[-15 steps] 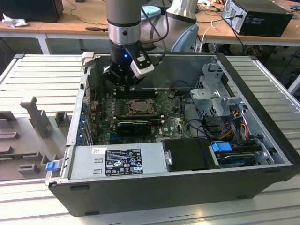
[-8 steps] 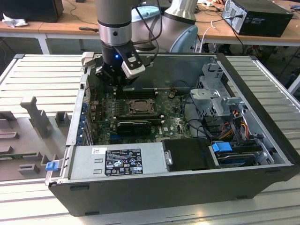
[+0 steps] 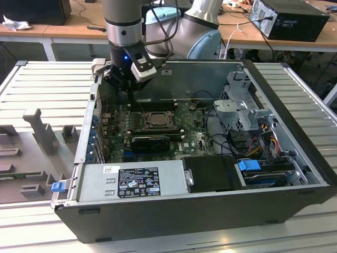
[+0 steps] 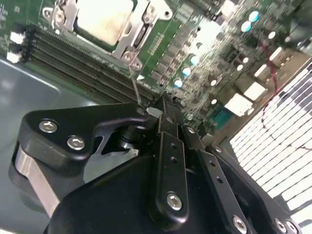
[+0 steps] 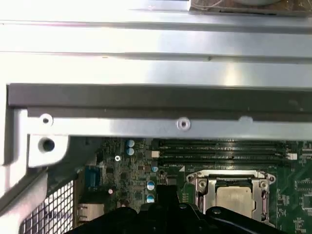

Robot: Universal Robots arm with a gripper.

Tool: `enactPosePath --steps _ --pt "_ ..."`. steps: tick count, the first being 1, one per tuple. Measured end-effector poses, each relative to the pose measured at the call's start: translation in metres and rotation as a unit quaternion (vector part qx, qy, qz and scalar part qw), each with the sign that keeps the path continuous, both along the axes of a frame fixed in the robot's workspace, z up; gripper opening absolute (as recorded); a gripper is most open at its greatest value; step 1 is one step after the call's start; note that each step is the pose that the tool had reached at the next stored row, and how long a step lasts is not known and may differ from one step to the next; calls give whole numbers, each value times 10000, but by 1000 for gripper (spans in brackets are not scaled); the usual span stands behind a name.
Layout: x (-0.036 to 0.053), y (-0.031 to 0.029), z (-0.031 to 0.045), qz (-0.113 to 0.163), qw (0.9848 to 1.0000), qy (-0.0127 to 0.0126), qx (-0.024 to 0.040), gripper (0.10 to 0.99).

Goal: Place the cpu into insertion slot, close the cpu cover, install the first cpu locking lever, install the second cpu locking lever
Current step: 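Install the first cpu locking lever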

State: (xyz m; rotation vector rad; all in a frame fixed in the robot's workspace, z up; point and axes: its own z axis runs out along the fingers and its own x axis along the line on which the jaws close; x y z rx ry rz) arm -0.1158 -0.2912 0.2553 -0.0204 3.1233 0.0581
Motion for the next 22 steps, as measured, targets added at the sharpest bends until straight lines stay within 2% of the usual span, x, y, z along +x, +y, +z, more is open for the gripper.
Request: enactPosePath --steps 3,5,9,11,13,16,17,20,22 --pt "22 31 -3 1 10000 1 -2 106" --pt "129 43 -4 0 10000 1 -3 106" --pt "196 41 -6 -12 10000 0 -10 106" --pt "305 41 -10 -14 10000 1 -15 106" --pt "479 42 -19 -12 10000 1 -15 106" --pt "651 41 -32 -12 10000 1 -16 106" --pt "671 40 -33 -11 10000 1 -7 106" --pt "679 41 -38 -12 9999 1 136 106" --pt "684 41 -72 -12 9999 1 155 106"
